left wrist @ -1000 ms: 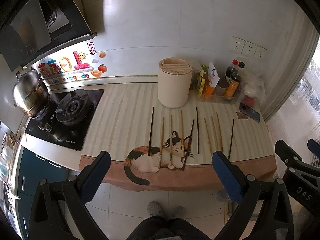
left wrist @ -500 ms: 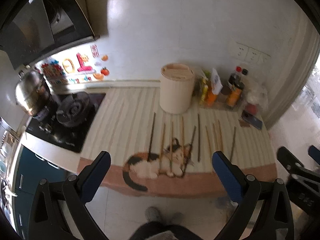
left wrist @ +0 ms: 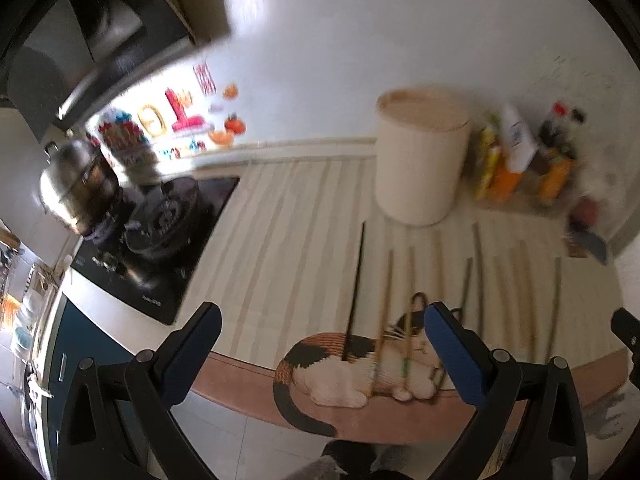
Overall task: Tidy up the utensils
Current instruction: 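Grasp a black chopstick with the left tool while the right tool grasps a wooden chopstick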
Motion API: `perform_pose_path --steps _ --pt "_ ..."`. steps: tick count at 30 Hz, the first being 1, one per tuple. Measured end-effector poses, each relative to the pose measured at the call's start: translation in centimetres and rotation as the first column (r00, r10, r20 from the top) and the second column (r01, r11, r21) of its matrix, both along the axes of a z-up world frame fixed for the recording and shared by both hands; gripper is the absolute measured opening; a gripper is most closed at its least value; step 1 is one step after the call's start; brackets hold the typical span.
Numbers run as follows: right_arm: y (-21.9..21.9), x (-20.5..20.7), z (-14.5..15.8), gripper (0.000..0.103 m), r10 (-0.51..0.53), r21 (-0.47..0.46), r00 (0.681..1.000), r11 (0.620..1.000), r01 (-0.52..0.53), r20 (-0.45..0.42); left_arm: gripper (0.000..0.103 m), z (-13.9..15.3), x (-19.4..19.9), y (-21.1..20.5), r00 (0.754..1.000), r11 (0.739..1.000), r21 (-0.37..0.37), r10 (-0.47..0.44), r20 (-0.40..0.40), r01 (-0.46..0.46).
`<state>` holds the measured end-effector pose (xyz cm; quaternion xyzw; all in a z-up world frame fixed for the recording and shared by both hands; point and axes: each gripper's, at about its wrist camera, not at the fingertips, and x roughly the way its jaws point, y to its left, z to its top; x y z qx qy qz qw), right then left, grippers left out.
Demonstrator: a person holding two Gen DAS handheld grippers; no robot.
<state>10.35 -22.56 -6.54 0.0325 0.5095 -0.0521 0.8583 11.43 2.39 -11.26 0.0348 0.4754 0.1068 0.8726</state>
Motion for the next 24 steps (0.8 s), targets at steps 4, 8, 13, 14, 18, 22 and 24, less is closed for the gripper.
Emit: perform_pose_path --steps 4,8,13,14,18,22,24 --pt "0.4 3.3 -5.4 0.073 0.017 0.03 0.994 0.999 -0.014 -0.111 0.103 -4.6 3.7 2.5 0.993 0.999 -0.031 0.026 -0.116 -0.03" --pt "1.9 7.1 -11.0 0.062 0.044 0.087 0.975 0.996 -0.026 -0.219 0.093 -10.6 7.8 4.3 0.96 0.992 -0.123 -0.001 -0.28 -0.035" --pt "4.7 11.1 -15.8 0.053 0.057 0.148 0.956 0.989 -0.014 -0.288 0.07 -15.9 11.2 4.4 0.916 0.983 -0.181 -0.059 -0.397 -0.015" --pt "5.5 12.0 -16.6 0.049 0.069 0.159 0.95 0.987 -0.021 -0.303 0.068 -16.8 11.7 4.1 0.908 0.981 -0.194 -0.074 -0.412 -0.008" --pt "8.5 15.8 -20.4 0.043 0.105 0.165 0.925 0.985 -0.046 -0.364 0.044 -19.4 13.6 3.2 0.881 0.973 -0.23 -0.119 -0.457 0.012" --pt "10.6 18.9 -23.7 0.043 0.123 0.162 0.895 0.985 -0.057 -0.428 0.029 -20.5 14.7 2.4 0.874 0.974 -0.221 -0.141 -0.464 0.04" --pt "11.5 20.4 -25.2 0.043 0.122 0.14 0.881 0.988 -0.065 -0.457 0.01 -20.4 15.0 2.0 0.874 0.977 -0.204 -0.158 -0.46 0.069"
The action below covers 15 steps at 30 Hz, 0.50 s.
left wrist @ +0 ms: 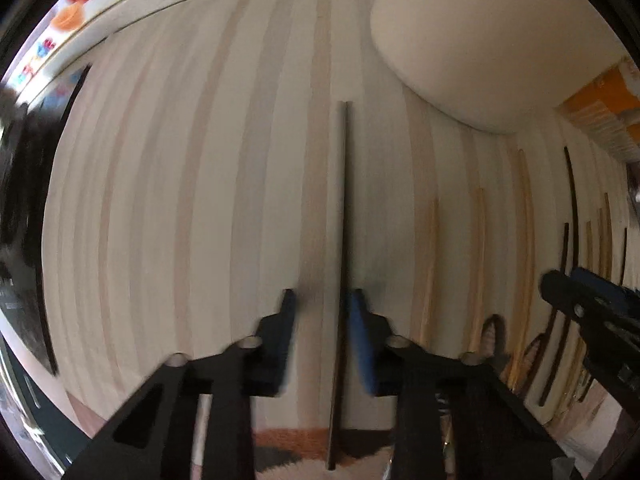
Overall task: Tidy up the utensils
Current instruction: 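Grasp a black chopstick with the left tool while the right tool grasps a wooden chopstick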
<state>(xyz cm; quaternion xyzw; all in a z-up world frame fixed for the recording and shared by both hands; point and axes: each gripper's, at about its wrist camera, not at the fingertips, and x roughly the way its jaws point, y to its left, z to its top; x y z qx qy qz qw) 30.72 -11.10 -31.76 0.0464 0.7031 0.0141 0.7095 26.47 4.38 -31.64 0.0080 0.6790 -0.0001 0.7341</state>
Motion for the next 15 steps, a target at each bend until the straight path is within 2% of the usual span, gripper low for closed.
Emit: perform_pose_path --steps 1,4,6,7,8,9,12,15 --pt "0.3 0.4 -0.6 0.043 0.0 -0.002 1.0 1.0 0.0 -0.012 0.004 0.0 0.1 0.1 1.0 1.0 -0.002 0.002 -0.004 -0.002" --pt "0.9 1.6 -2.5 0.042 -0.005 -0.019 0.999 1.0 0.004 -0.053 0.004 0.3 -0.1 1.0 1.0 1.0 -0.011 0.017 -0.006 -0.017" --pt "1.5 2.0 -3.7 0.03 0.002 -0.045 0.997 0.999 -0.005 -0.081 0.004 0.7 -0.8 1.8 1.0 1.0 0.003 0.021 -0.012 -0.02" --pt "1.8 2.1 -4.1 0.029 0.004 -0.055 0.996 0.998 -0.009 -0.093 0.004 0.7 -1.1 2.2 0.999 1.0 -0.001 0.027 -0.019 -0.027" --pt "2.1 2.2 -4.1 0.02 0.007 -0.07 0.996 0.997 -0.013 -0.085 0.004 0.8 -1.5 2.5 0.999 0.999 -0.005 0.035 -0.026 -0.035" --pt "2.4 2.1 -4.2 0.016 0.012 -0.083 0.995 0.996 -0.02 -0.095 0.004 0.9 -2.2 3.1 0.998 0.999 -0.008 0.048 -0.037 -0.048" --pt "3.5 1.8 -4.8 0.01 0.016 -0.1 0.992 0.995 -0.028 -0.122 0.004 1.2 -4.4 4.0 0.994 0.996 -0.031 0.078 -0.07 -0.081" --pt "4.4 1.0 -5.3 0.01 0.033 -0.091 0.986 0.995 -0.048 -0.164 0.005 1.7 -6.3 4.3 0.993 0.994 -0.054 0.086 -0.077 -0.091"
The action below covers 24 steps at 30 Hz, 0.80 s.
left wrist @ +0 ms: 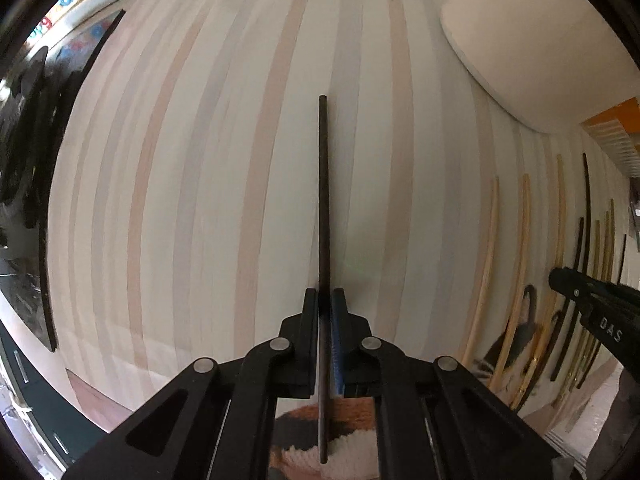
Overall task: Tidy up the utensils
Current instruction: 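Grasp a black chopstick with the left tool while the right tool grasps a wooden chopstick, then lift both chopsticks and lower them into the cream utensil holder with both tools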
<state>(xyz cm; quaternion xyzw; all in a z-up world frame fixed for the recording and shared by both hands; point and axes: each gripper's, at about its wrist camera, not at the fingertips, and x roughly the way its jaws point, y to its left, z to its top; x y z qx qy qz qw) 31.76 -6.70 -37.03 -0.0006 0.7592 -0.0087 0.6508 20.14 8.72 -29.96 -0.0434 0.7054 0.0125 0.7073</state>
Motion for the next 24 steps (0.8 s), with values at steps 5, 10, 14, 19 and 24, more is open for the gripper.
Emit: perform_pose_path --steps 5,10,14,19,24 --pt "2.1 -0.4 -0.4 0.01 0.048 -0.041 0.999 0.998 -0.048 -0.011 0.006 -0.6 0.2 0.7 0.999 1.0 -0.001 -0.015 -0.036 0.015" --pt "4.9 1.0 -1.4 0.01 0.086 -0.078 0.995 0.993 -0.089 -0.051 0.004 -1.7 1.2 -1.2 0.999 0.999 0.016 -0.039 -0.038 0.04" --pt "5.5 1.2 -0.9 0.008 0.091 -0.086 0.996 0.992 -0.092 -0.019 0.003 -2.9 0.4 -2.1 0.999 0.998 0.054 -0.042 -0.013 0.042" --pt "5.3 0.0 0.3 0.008 0.046 -0.012 0.999 0.999 -0.046 0.02 0.003 -0.3 -3.1 -3.6 0.998 0.998 0.056 -0.019 0.063 0.016" --pt "4.7 -1.6 2.8 0.008 0.034 0.022 0.993 0.999 -0.036 0.113 0.003 2.5 -6.6 -5.0 0.991 0.999 0.029 0.012 0.132 -0.016"
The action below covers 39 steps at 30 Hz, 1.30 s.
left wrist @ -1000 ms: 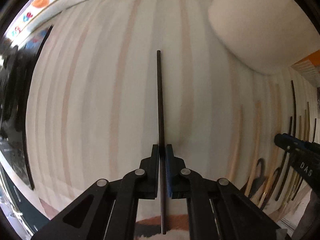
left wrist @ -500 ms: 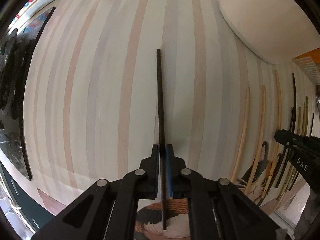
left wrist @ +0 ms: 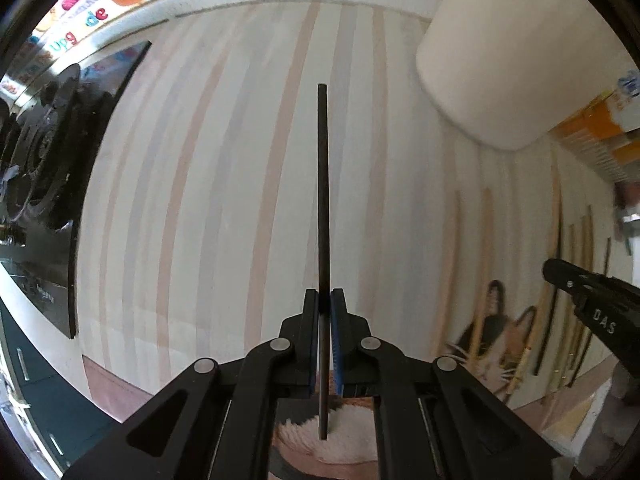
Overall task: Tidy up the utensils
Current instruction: 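Lift both chopsticks and lower them into the cream utensil holder with both tools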
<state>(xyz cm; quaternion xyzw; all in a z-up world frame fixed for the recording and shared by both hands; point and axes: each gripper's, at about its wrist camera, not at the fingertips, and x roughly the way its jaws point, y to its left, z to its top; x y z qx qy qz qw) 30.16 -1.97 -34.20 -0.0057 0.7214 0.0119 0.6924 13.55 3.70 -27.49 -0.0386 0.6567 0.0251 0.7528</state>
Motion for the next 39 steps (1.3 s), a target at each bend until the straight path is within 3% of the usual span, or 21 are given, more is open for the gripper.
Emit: perform_pose_path --steps 5,12,15,18,25,30,35,39 --pt "0.6 -1.4 3.2 0.007 0.002 0.046 0.995 0.999 -0.006 0.101 0.003 2.8 -2.3 -0.9 0.997 1.0 0.02 0.01 0.076 -0.012" --pt "-0.1 -2.9 8.2 0.007 0.032 0.098 0.966 0.993 -0.059 0.255 0.003 10.2 -1.8 0.8 0.97 0.999 0.008 0.048 0.237 -0.051" --pt "-0.4 -2.7 12.4 0.007 0.017 0.136 0.949 0.989 -0.063 0.315 0.003 14.5 -1.6 0.5 0.941 0.999 0.005 0.043 0.336 -0.047" --pt "-1.4 -1.7 15.8 0.007 0.011 0.166 0.923 0.983 -0.081 0.385 0.003 19.3 -0.5 -1.1 0.896 0.999 -0.01 0.039 0.443 -0.039" --pt "-3.5 1.6 24.8 0.007 -0.063 0.27 0.838 0.958 -0.102 0.541 0.003 27.2 2.8 -2.7 0.817 0.996 -0.088 0.032 0.576 0.023" --pt "-5.3 5.2 31.0 0.007 -0.145 0.315 0.745 0.945 -0.092 0.651 0.003 30.3 7.1 -3.8 0.788 0.992 -0.113 0.026 0.615 0.055" --pt "-6.7 9.0 32.6 0.007 -0.205 0.31 0.65 0.949 -0.05 0.731 0.003 30.5 11.3 -5.1 0.778 0.988 -0.147 0.051 0.626 0.053" --pt "-7.2 12.6 31.5 0.007 -0.234 0.301 0.614 0.953 -0.007 0.754 0.003 29.7 14.7 -5.5 0.779 0.985 -0.165 0.066 0.623 0.048"
